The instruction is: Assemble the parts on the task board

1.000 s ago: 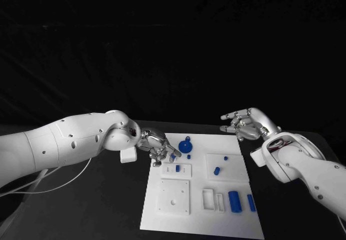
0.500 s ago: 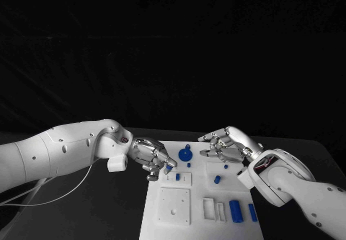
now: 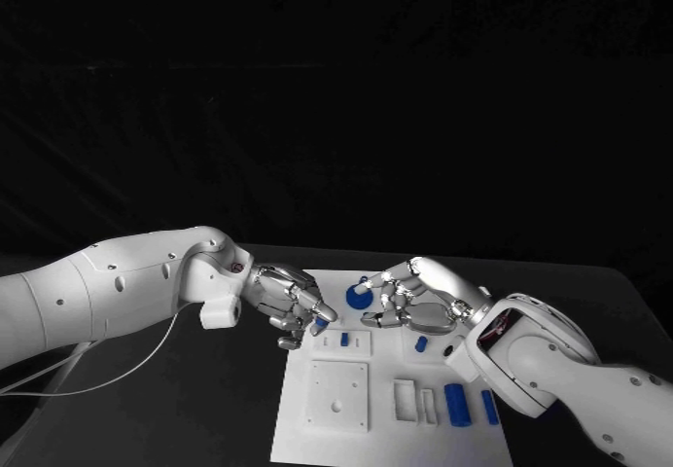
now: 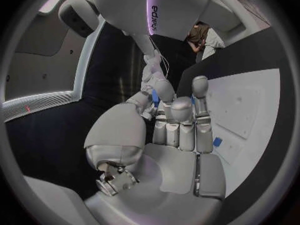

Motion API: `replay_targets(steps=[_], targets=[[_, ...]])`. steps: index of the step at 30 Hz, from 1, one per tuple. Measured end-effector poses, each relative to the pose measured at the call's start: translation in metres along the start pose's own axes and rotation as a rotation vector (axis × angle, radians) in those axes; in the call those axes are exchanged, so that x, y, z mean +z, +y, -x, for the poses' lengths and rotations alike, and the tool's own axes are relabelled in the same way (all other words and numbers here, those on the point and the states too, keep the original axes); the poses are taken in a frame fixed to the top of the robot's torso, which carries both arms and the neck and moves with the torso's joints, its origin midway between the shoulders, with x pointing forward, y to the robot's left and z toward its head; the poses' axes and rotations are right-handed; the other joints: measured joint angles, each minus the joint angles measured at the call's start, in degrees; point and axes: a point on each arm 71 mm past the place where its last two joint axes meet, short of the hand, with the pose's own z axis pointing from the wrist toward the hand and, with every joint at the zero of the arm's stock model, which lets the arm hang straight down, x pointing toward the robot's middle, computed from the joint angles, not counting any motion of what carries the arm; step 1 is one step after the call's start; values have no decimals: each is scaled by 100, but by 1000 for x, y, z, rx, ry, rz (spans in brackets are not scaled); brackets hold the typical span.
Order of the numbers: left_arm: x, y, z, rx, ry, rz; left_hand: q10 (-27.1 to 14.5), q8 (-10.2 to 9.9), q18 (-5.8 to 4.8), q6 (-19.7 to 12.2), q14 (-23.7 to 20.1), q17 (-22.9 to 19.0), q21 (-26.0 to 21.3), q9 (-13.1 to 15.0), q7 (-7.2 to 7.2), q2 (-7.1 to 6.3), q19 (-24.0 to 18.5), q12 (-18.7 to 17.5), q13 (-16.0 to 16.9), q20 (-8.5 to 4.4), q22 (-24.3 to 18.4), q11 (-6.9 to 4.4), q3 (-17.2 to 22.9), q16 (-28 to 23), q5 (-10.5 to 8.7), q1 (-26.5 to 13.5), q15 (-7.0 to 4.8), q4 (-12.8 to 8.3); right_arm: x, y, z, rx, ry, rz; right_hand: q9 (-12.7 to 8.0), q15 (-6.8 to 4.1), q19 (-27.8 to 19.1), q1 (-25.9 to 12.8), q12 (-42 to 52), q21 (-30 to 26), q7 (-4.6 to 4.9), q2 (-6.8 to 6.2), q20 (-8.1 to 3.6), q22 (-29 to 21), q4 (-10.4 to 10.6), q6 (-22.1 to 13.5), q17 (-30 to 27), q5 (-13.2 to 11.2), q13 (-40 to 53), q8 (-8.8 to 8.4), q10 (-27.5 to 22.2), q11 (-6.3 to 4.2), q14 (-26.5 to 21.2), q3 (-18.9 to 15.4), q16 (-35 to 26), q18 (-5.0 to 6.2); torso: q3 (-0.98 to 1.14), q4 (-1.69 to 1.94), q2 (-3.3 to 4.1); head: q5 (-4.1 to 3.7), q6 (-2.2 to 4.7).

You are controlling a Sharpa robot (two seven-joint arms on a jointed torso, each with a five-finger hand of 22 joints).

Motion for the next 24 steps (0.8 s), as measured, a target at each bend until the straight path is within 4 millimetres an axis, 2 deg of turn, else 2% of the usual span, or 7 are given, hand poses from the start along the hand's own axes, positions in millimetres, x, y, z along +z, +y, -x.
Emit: replay_targets(steps=[10,16,24], targets=[[3,-1,-1,7,8,6,8,-4,0,9,13,-1,39,12,11,0,0,0,-15,0,3,8,0,0,0,0,-10,0,5,12,-10,27,13,40,0,0,0,43,0,0,-1,43,0,0,15,0,0,0,13,0,0,0,0,-188,0,0,-7,10,-1,66,-64],[7,-3,-2,15,17,10,8,-4,0,9,15,-1,43,19,12,1,0,0,-22,0,2,8,0,0,-1,-1,-8,0,7,13,-15,43,19,43,0,0,0,19,0,0,-1,67,0,0,30,0,-1,0,13,0,-19,19,0,-203,0,0,-16,12,-4,76,-103],[10,-4,-3,20,23,12,8,-5,0,18,20,-1,43,28,22,0,0,0,-30,0,2,8,21,0,-12,0,-1,21,8,12,-26,62,45,39,0,0,0,-29,14,-22,-1,115,0,0,36,0,-1,0,25,0,-19,19,0,-276,0,0,-17,14,-4,110,-123]])
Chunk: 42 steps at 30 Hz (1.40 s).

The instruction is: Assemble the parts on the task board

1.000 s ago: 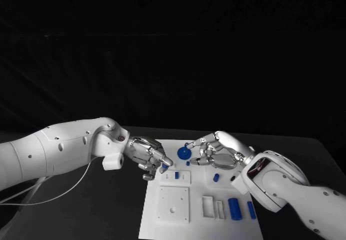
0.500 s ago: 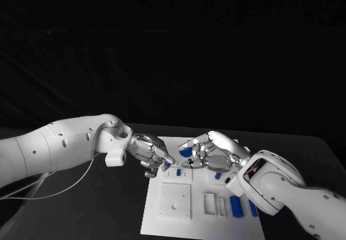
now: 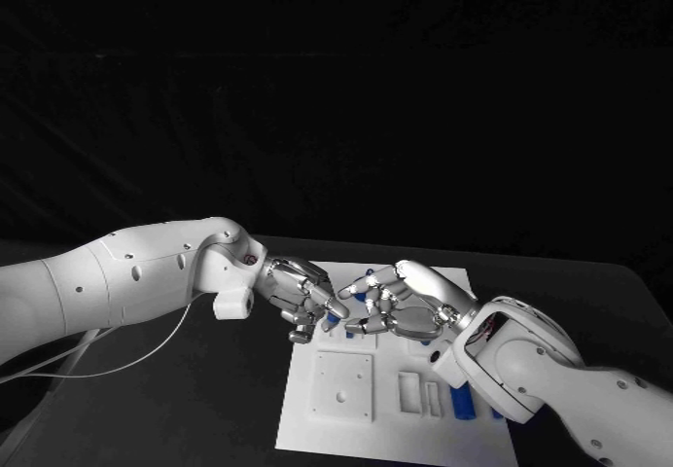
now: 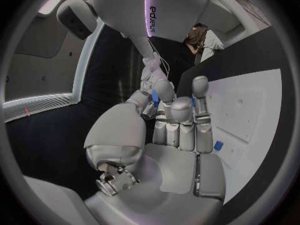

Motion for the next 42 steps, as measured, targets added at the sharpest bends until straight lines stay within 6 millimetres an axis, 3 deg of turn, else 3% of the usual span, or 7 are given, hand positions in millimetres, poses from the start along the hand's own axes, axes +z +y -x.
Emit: replay_targets(steps=[8,15,18,23,29,35,42], targets=[[3,-1,0,4,3,2,0,0,0,-5,0,0,0,0,7,-22,0,0,-4,0,-1,0,3,0,-2,22,1,3,1,1,-6,16,17,1,0,0,0,-28,9,0,0,28,0,0,-6,0,0,0,7,0,0,0,0,-39,0,1,3,-7,0,24,-14],[4,-2,1,6,-1,4,2,0,0,0,3,0,0,-1,20,-22,0,0,-11,0,-1,2,2,0,-23,22,6,2,2,1,-8,26,26,2,-2,0,0,-62,21,1,-15,146,0,0,-6,59,0,-20,14,-3,0,0,0,-39,0,0,8,-12,0,40,-18],[4,-2,1,7,-2,6,-1,0,0,0,8,0,0,-2,21,-22,0,0,-16,0,-1,-1,3,0,-24,22,12,3,3,1,-8,29,28,2,-4,0,0,-60,31,1,-35,274,0,0,-22,117,0,-180,29,-4,0,0,0,33,0,0,10,-13,0,45,-19],[5,-1,1,8,-3,12,-1,-5,0,0,7,-1,0,-1,23,-22,0,21,-17,0,-2,-1,19,0,-45,22,13,19,3,-1,-8,33,33,-1,-20,-22,-20,-28,60,1,-62,438,-21,0,-33,276,6,-646,67,-18,-65,-23,-21,408,0,0,10,-12,0,46,-24],[6,0,2,11,-3,22,-1,-11,0,-22,0,-1,0,-3,19,-32,0,21,-17,0,-2,-1,19,0,-68,32,21,19,3,-2,-8,34,38,-5,-24,-21,-41,-12,72,46,-116,464,-41,0,-26,454,6,-1224,102,2,-75,-32,-21,1100,0,1,9,-8,1,42,-35],[6,0,2,12,-3,29,-1,-11,0,-26,0,-1,0,-10,16,-46,0,21,-17,0,-2,-1,19,0,-83,46,22,19,2,-4,-8,34,41,-8,-24,-42,-61,-120,81,89,-142,375,-61,0,2,596,5,-1377,121,4,-80,-39,-42,1514,0,1,7,-7,1,33,-47],[6,1,2,14,-5,35,-1,-11,0,-27,13,-1,0,-27,18,-46,0,21,-27,0,-3,-1,19,0,-58,46,11,18,3,-5,-8,34,40,-9,-24,-42,-61,-119,81,123,-173,373,-61,0,17,768,5,-1420,130,0,-95,-54,-42,1567,0,1,5,-7,2,34,-52]])
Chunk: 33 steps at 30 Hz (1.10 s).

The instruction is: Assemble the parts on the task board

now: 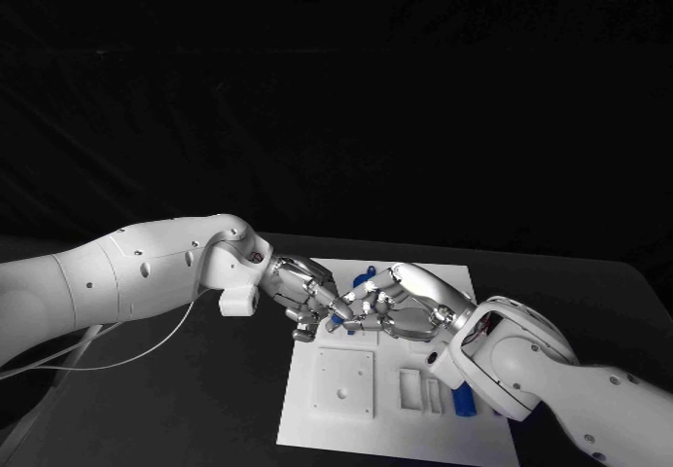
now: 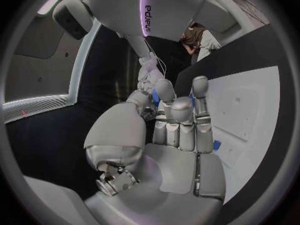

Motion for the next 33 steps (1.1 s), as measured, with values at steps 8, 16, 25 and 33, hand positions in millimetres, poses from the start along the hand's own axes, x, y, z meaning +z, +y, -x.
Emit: replay_targets(steps=[8,16,25,33], targets=[[0,1,1,-3,-6,2,0,0,0,-5,-23,-70,0,-79,-13,0,0,0,-15,0,0,0,12,0,-314,0,-23,12,1,-1,0,-2,-5,0,0,0,0,26,0,32,-57,-26,0,0,8,186,14,8,19,12,35,-35,0,-234,0,0,1,-1,1,-4,0],[-1,2,2,-10,-17,1,-2,0,-88,-25,-24,-110,-43,-177,-31,16,2,0,-32,-1,2,-1,16,-24,-718,17,-22,16,2,-2,0,-9,-14,-1,1,-12,0,-27,22,58,-100,-92,0,0,52,246,13,371,36,15,63,-63,12,-765,0,0,1,-1,1,-13,-5],[-1,2,2,-16,-26,-3,-11,-1,-89,-25,-24,-156,-66,-206,-29,17,22,0,-46,-21,4,-11,-1,-51,-742,77,-21,-1,1,-2,1,-21,-29,-4,27,-20,21,-27,22,58,-140,-92,-21,0,62,286,26,556,36,16,84,-84,21,-1488,0,0,1,-4,1,-8,-12],[-2,2,4,-22,-40,-7,-12,-1,-89,-26,-25,-190,-92,-217,-27,22,22,0,-55,-21,3,-12,-1,-51,-763,84,-19,-1,1,-2,1,-36,-43,-6,33,-20,21,4,22,58,-140,-61,-21,0,48,286,34,506,36,16,84,-83,21,-1900,0,0,4,-5,1,-19,-19]])
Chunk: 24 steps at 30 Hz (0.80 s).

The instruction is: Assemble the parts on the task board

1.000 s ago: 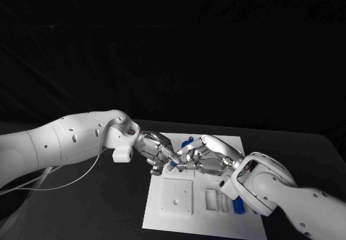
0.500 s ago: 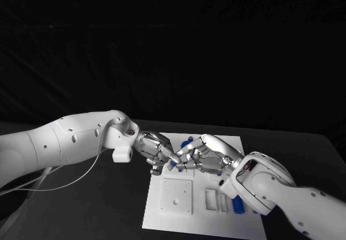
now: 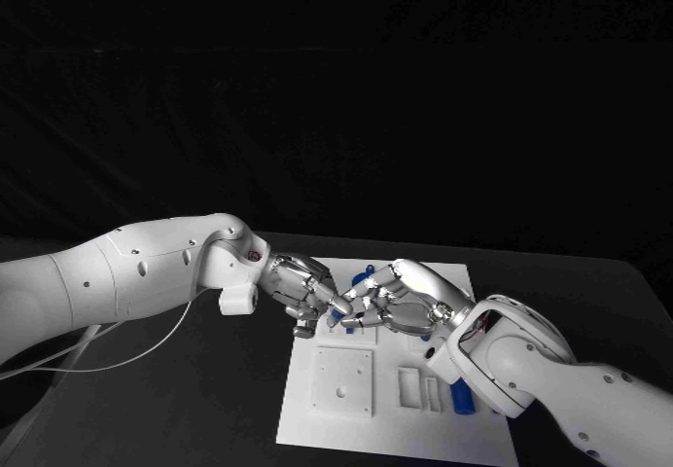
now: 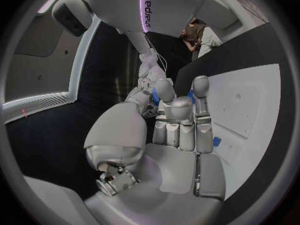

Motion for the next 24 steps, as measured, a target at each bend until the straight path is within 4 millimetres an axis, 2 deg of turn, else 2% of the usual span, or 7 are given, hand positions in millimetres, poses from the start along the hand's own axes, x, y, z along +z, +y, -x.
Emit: replay_targets(steps=[4,9,19,24], targets=[[0,0,1,-2,-8,-1,-1,-1,0,0,-1,-21,0,-2,1,-20,0,0,-3,0,0,0,0,-34,-1,21,1,0,0,0,0,-12,-5,-2,0,0,21,0,0,-13,-10,0,-21,0,38,9,0,-6,0,0,21,-20,0,-162,0,0,0,0,0,-7,-1],[-1,1,1,-4,-18,-2,-33,17,1,-45,-44,-83,-29,-22,21,-36,0,0,-18,0,0,9,-15,-68,12,53,-20,-15,1,0,0,-32,-12,-7,1,-19,21,15,0,-34,-18,-16,-20,0,83,17,7,-66,-1,-2,43,2,19,-335,0,-1,3,2,1,-10,-1],[-1,2,2,-8,-31,-2,-35,20,0,-75,-68,-109,-51,-78,24,-57,0,-29,-27,0,-1,7,-15,-67,59,101,2,-15,1,0,0,-64,-23,-18,5,-19,21,60,-23,-60,-45,-61,-20,0,86,40,7,-66,-1,-20,43,2,19,-370,0,0,3,2,1,-11,1],[-3,2,2,-9,-33,0,-56,18,0,-78,-74,-104,-51,-86,25,-82,0,-29,-27,0,-2,28,-15,-67,69,127,8,-15,1,-1,0,-75,-28,-22,47,-19,21,60,-23,-60,-27,-61,-20,0,110,21,6,-66,-1,-20,42,2,19,-394,0,0,1,2,1,-7,1]])
